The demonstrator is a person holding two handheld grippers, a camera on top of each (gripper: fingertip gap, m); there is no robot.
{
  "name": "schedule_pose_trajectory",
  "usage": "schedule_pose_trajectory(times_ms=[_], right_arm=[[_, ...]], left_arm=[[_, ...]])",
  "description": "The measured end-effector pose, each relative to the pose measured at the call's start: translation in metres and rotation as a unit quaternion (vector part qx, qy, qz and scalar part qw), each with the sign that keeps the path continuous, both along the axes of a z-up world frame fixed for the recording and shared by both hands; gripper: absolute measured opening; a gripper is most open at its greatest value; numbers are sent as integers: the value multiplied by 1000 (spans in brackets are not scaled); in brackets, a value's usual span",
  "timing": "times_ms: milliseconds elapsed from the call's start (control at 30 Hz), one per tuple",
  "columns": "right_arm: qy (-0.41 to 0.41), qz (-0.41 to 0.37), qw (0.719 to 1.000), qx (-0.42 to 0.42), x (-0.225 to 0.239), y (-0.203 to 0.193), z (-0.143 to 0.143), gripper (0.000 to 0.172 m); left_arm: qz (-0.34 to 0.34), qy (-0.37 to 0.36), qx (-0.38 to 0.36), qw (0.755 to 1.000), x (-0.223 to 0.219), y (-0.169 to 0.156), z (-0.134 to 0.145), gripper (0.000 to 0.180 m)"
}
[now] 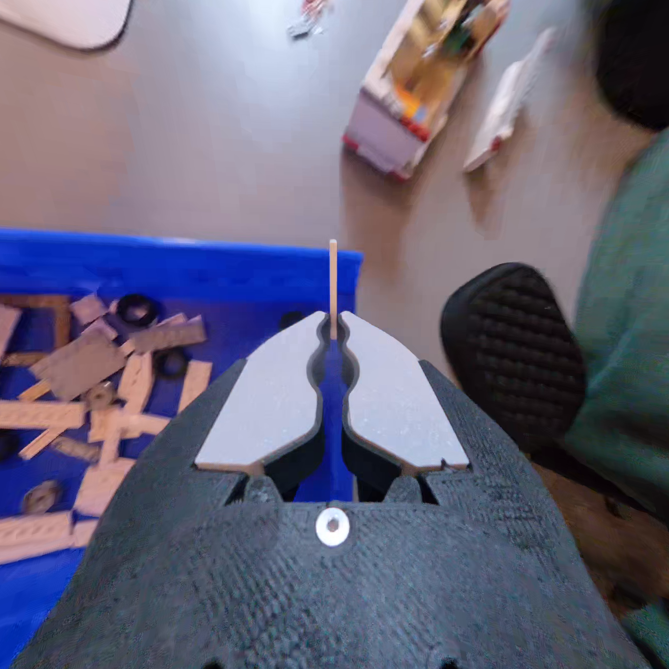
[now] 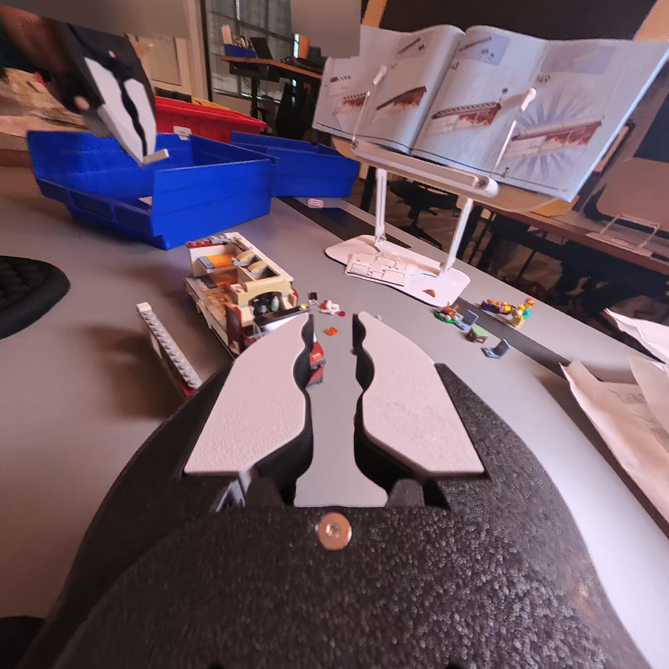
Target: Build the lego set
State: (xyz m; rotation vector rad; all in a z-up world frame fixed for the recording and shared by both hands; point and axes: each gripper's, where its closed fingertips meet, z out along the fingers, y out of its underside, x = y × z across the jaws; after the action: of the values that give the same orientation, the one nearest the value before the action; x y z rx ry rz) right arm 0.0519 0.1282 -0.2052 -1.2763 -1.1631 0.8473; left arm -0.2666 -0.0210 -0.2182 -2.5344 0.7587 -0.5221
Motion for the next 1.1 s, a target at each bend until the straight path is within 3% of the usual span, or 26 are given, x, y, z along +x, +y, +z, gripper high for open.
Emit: schedule_pose_trajectory(times_ms=[33,133,267,433,600,700,833,933,1100], right_arm=[[4,19,1000,5,-4,-7,3,20],[-5,123,992,7,-23,-45,11,21],[-59,260,964,14,-45,-99,13,25],[-114,304,941,94,-63,-127,3,29],[-151,321,921,162,-71,-137,-11,30],[-166,325,915,174,-71,-140,-19,15],[-175,333,913,156,-65,-141,-26,8],[-211,338,911,110,-54,-137,-41,7],[-310,324,894,23,-23,-122,-79,7]], left_arm=[[-19,-43,6,999,21,-3,10,3],[-80,-158,-10,984,83,-14,22,3],[-159,-248,-61,954,152,-19,13,3],[-235,-283,-112,923,211,-13,1,3],[-274,-264,-143,914,239,-9,-14,3],[-279,-265,-155,910,247,-8,-18,3],[-267,-278,-156,909,246,-6,-21,3],[-238,-262,-110,929,237,4,-23,19],[-183,-194,83,960,198,21,4,23]])
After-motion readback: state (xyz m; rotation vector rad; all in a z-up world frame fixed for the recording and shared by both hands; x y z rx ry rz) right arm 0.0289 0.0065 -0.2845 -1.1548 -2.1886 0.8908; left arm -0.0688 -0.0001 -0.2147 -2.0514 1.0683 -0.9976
